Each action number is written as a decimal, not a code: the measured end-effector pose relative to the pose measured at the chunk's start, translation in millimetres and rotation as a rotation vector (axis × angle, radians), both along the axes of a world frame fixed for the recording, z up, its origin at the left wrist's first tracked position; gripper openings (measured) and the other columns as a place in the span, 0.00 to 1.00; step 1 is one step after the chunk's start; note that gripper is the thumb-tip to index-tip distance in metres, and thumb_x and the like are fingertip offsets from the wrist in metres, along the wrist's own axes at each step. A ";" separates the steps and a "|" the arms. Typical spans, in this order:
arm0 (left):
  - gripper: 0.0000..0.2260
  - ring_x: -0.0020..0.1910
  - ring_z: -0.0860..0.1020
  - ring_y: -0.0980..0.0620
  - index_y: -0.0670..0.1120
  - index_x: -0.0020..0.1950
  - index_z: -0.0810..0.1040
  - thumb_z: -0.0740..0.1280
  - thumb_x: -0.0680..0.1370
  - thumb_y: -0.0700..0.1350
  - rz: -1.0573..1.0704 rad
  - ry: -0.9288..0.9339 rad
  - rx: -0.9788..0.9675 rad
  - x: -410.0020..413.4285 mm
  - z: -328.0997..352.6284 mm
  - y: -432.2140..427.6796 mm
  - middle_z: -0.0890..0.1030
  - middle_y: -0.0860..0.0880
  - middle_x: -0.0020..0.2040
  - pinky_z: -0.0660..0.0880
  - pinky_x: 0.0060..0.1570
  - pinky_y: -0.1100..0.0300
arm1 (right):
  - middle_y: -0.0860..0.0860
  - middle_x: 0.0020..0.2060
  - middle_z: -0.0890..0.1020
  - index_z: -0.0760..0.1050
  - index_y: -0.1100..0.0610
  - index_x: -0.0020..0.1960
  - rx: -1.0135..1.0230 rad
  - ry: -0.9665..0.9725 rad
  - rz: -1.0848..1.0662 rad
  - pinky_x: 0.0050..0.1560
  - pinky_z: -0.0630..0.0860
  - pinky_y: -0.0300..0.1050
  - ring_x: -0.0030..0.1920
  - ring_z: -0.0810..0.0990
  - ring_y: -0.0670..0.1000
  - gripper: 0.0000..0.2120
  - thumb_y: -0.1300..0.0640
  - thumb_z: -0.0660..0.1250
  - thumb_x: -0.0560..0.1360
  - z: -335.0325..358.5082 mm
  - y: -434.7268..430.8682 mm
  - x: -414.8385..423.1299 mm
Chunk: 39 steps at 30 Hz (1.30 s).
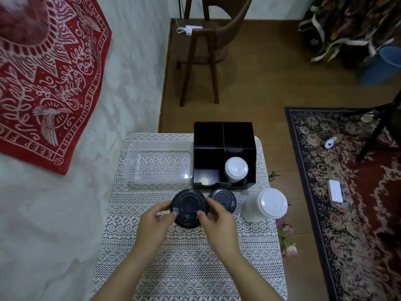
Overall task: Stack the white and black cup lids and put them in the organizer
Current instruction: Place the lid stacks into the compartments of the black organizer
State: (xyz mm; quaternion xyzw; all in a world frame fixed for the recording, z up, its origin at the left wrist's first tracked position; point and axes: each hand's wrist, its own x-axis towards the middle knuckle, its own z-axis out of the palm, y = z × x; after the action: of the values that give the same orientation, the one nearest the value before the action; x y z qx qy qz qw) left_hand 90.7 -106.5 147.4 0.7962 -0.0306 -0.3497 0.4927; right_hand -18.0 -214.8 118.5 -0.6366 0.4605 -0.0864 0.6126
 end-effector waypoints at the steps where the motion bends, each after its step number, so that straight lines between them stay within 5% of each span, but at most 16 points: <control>1: 0.13 0.46 0.80 0.55 0.48 0.59 0.79 0.69 0.76 0.38 -0.006 -0.006 -0.007 2.8 1.6 -4.5 0.82 0.54 0.47 0.74 0.43 0.64 | 0.42 0.45 0.83 0.75 0.52 0.67 -0.028 -0.002 0.014 0.51 0.79 0.35 0.46 0.82 0.35 0.19 0.59 0.70 0.76 4.0 -6.1 3.5; 5: 0.13 0.42 0.80 0.54 0.54 0.58 0.77 0.69 0.77 0.40 -0.035 -0.040 -0.029 12.5 4.4 -27.8 0.82 0.55 0.46 0.73 0.39 0.66 | 0.39 0.45 0.82 0.74 0.51 0.67 -0.110 0.010 0.067 0.50 0.77 0.31 0.46 0.80 0.32 0.19 0.58 0.69 0.77 12.0 -34.0 14.4; 8: 0.13 0.46 0.78 0.62 0.54 0.60 0.75 0.68 0.78 0.40 -0.092 -0.089 -0.046 18.7 1.2 -48.8 0.79 0.57 0.53 0.74 0.37 0.71 | 0.44 0.48 0.83 0.73 0.48 0.68 -0.177 0.051 0.091 0.53 0.78 0.38 0.49 0.81 0.41 0.20 0.56 0.69 0.77 14.0 -55.9 20.9; 13: 0.13 0.44 0.75 0.66 0.53 0.60 0.74 0.67 0.79 0.39 -0.138 -0.148 -0.064 26.0 -9.9 -82.7 0.77 0.60 0.50 0.71 0.35 0.76 | 0.51 0.53 0.83 0.70 0.51 0.72 -0.279 0.151 0.185 0.57 0.77 0.49 0.52 0.82 0.50 0.23 0.55 0.67 0.78 6.1 -94.5 32.9; 18: 0.16 0.50 0.77 0.55 0.47 0.67 0.74 0.66 0.79 0.40 -0.134 -0.161 -0.012 28.4 -33.3 -106.3 0.76 0.51 0.60 0.70 0.45 0.71 | 0.52 0.67 0.75 0.60 0.54 0.77 -0.255 0.185 0.408 0.66 0.71 0.49 0.66 0.74 0.52 0.31 0.59 0.68 0.77 -8.8 -120.1 45.3; 24: 0.29 0.56 0.76 0.55 0.49 0.71 0.70 0.72 0.72 0.32 -0.192 -0.104 0.004 28.0 -61.1 -119.2 0.75 0.52 0.60 0.72 0.43 0.75 | 0.55 0.62 0.76 0.64 0.56 0.73 -0.315 0.241 0.519 0.57 0.70 0.40 0.62 0.75 0.55 0.34 0.66 0.72 0.70 -26.9 -132.4 59.4; 27: 0.28 0.52 0.76 0.58 0.51 0.67 0.71 0.70 0.72 0.29 -0.197 -0.118 0.015 25.9 -66.6 -122.5 0.76 0.57 0.52 0.72 0.43 0.77 | 0.54 0.63 0.76 0.63 0.55 0.73 -0.361 0.300 0.530 0.53 0.68 0.39 0.63 0.75 0.55 0.34 0.64 0.73 0.70 -35.2 -132.1 64.2; 34: 0.22 0.45 0.76 0.61 0.51 0.57 0.74 0.68 0.71 0.28 -0.089 -0.209 0.046 20.9 -79.3 -132.7 0.73 0.58 0.47 0.74 0.42 0.73 | 0.57 0.63 0.76 0.60 0.56 0.74 -0.371 0.394 0.506 0.53 0.78 0.53 0.57 0.79 0.60 0.33 0.64 0.68 0.72 -57.7 -128.1 78.0; 39: 0.24 0.52 0.79 0.50 0.50 0.64 0.75 0.68 0.71 0.32 0.016 -0.132 0.054 11.9 -108.6 -136.0 0.77 0.44 0.56 0.80 0.52 0.50 | 0.59 0.69 0.69 0.58 0.61 0.75 -0.065 0.315 0.370 0.65 0.73 0.56 0.68 0.71 0.61 0.35 0.66 0.65 0.70 -62.9 -124.4 90.1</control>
State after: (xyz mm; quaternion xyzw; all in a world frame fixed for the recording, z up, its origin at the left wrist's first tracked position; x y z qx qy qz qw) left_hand 102.6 -242.5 38.8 0.8308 -0.0472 -0.2932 0.4707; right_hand 72.1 -339.2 55.6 -0.7349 0.4231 0.1129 0.5179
